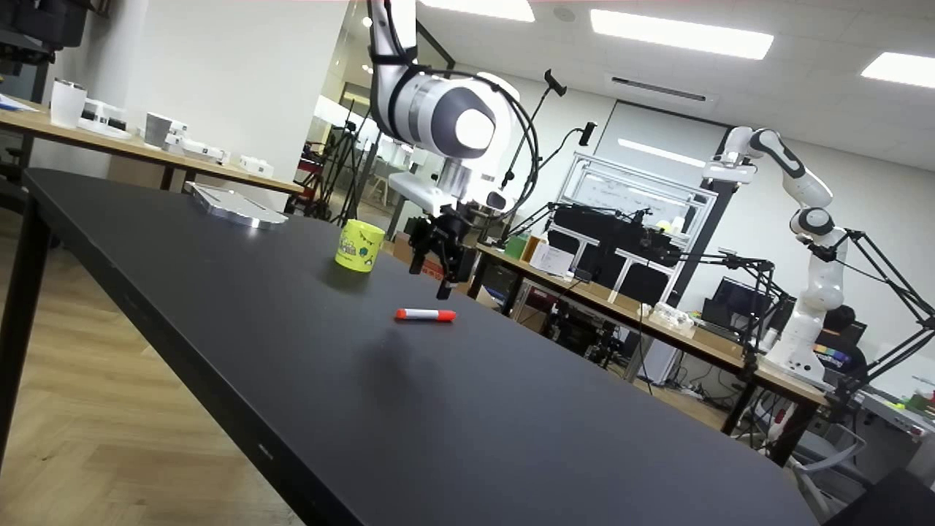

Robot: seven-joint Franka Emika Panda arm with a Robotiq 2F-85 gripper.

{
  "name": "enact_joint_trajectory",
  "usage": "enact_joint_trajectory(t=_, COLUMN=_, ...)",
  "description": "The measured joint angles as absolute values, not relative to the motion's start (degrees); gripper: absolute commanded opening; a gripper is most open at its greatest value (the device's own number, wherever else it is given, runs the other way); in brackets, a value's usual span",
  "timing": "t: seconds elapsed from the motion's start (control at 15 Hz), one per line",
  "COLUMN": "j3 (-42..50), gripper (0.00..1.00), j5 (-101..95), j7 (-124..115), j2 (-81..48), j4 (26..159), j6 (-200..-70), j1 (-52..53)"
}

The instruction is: Place the orange marker inside the yellow mug

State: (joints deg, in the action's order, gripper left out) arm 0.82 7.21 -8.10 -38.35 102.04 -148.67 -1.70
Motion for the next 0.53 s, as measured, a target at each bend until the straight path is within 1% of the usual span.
enact_joint_trajectory(t=0.27, j3=0.57, gripper=1.0, j5=7.24, j7=-8.08, j2=-41.63, j4=101.03, j6=-149.48, j1=-1.68)
enact_joint_trajectory(t=0.33, j3=0.57, gripper=0.75, j5=7.23, j7=-8.08, j2=-42.3, j4=100.67, j6=-149.55, j1=-1.68)
enact_joint_trajectory(t=0.4, j3=0.58, gripper=0.74, j5=7.2, j7=-8.08, j2=-42.9, j4=100.28, j6=-149.75, j1=-1.68)
enact_joint_trajectory(t=0.53, j3=0.59, gripper=0.6, j5=7.17, j7=-8.07, j2=-43.96, j4=99.56, j6=-150.11, j1=-1.68)
